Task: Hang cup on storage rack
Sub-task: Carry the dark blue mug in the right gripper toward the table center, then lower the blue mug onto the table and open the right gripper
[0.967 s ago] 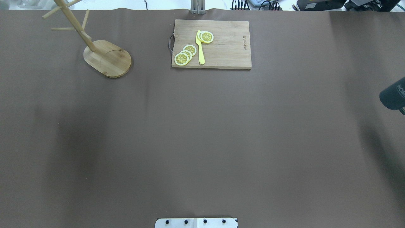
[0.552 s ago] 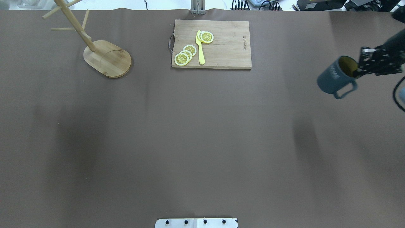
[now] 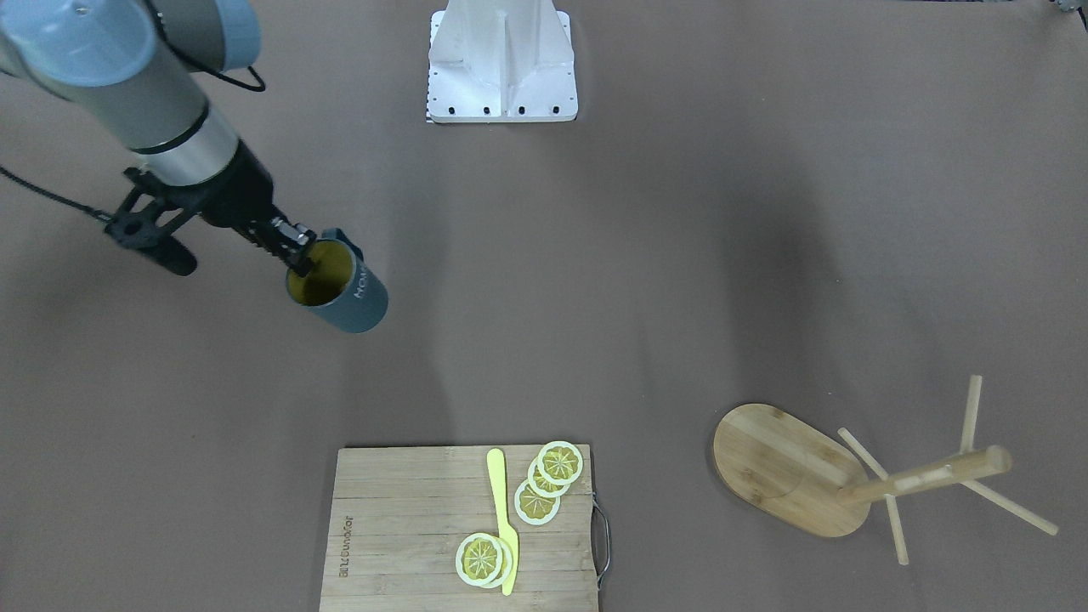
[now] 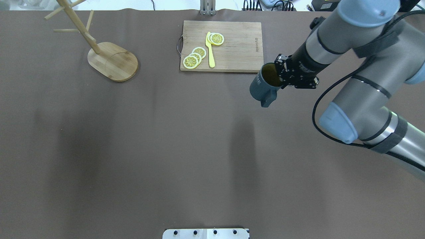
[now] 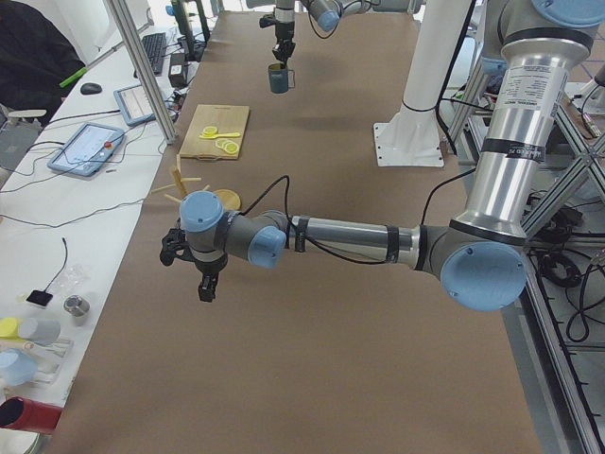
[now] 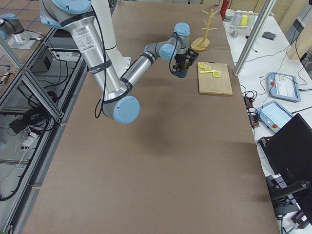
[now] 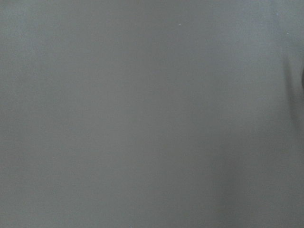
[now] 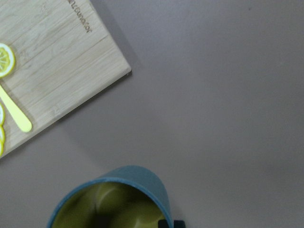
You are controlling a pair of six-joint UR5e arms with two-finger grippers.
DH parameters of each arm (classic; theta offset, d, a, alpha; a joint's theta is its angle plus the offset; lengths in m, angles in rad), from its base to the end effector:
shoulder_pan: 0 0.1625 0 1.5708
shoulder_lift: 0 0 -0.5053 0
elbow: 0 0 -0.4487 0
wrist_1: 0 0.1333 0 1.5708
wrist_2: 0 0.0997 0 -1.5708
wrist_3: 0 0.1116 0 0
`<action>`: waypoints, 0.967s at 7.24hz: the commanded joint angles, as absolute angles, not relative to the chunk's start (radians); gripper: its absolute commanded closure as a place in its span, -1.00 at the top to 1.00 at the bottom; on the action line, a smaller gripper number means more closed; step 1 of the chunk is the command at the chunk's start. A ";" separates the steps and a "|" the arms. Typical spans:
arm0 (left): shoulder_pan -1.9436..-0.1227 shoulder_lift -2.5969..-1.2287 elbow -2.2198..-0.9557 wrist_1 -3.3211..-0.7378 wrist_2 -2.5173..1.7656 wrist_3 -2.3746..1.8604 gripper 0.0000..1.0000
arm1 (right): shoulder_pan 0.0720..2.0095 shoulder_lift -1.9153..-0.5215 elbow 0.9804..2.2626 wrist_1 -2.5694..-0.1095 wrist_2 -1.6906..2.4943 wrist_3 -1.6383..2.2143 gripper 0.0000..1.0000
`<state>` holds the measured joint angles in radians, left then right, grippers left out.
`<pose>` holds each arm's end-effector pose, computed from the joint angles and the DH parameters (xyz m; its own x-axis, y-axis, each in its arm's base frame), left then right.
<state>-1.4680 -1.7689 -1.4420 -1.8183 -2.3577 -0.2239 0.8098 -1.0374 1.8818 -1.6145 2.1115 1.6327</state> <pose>0.0144 -0.6684 0.6707 0.6844 0.0748 -0.7253 0.0558 0.9864 0.1543 -0.4230 -0.5542 0.2572 0.4566 0.5563 0.6943 -0.3950 0.8260 -0.4021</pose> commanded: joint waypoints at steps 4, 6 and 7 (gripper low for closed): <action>-1.468 -1.763 -1.428 -1.819 -2.358 -0.221 0.97 | 0.583 -0.735 1.607 -1.646 1.838 2.223 -1.00; -1.468 -1.763 -1.425 -1.819 -2.358 -0.219 0.97 | 0.580 -0.706 1.583 -1.684 1.841 2.435 -1.00; -1.468 -1.761 -1.428 -1.821 -2.358 -0.219 0.97 | 0.571 -0.671 1.541 -1.699 1.839 2.560 -1.00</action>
<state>-1.4680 -1.7622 -1.4267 -1.8196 -2.3577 -0.2199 0.5794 -0.7058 1.5787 -1.6763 1.8409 2.4143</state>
